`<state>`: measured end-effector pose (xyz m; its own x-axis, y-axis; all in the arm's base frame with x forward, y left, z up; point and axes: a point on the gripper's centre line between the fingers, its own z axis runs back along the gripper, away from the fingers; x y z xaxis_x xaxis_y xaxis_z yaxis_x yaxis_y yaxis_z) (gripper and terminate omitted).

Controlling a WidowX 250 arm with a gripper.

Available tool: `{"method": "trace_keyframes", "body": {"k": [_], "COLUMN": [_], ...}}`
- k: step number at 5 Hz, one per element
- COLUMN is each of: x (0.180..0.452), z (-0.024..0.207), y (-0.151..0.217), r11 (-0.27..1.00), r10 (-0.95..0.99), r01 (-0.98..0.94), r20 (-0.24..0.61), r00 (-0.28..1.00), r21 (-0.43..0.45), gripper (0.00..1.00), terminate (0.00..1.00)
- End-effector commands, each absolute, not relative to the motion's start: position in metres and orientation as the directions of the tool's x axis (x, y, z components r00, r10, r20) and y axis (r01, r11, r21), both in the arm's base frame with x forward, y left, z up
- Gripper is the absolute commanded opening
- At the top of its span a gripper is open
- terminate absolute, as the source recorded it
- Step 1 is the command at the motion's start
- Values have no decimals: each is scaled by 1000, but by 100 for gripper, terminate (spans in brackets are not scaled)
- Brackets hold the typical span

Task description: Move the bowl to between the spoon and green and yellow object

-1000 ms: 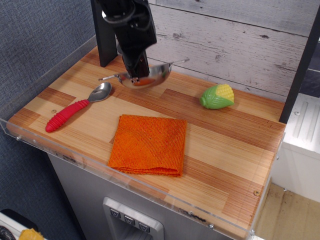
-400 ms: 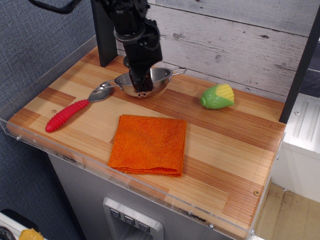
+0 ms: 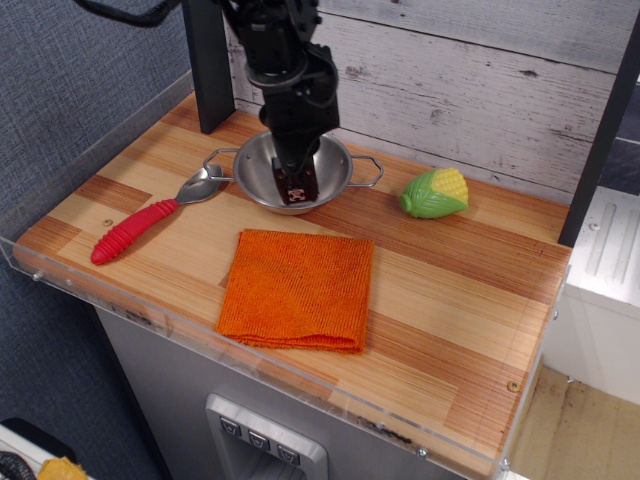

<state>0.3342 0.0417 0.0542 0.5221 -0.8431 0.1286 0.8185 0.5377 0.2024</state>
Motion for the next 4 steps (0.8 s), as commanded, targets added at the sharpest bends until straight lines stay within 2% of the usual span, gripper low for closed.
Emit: {"method": "trace_keyframes", "body": {"k": [1, 3, 4], "x": [324, 324, 323], "z": [81, 85, 102], "y": [28, 26, 23], "r11": [548, 539, 505], "r10": [-836, -842, -863], "r01": [792, 796, 787], "r20": [156, 152, 225], "r00": [526, 517, 453], "r21": [268, 275, 353], "gripper": [100, 100, 100], "terminate": [0, 0, 0]}}
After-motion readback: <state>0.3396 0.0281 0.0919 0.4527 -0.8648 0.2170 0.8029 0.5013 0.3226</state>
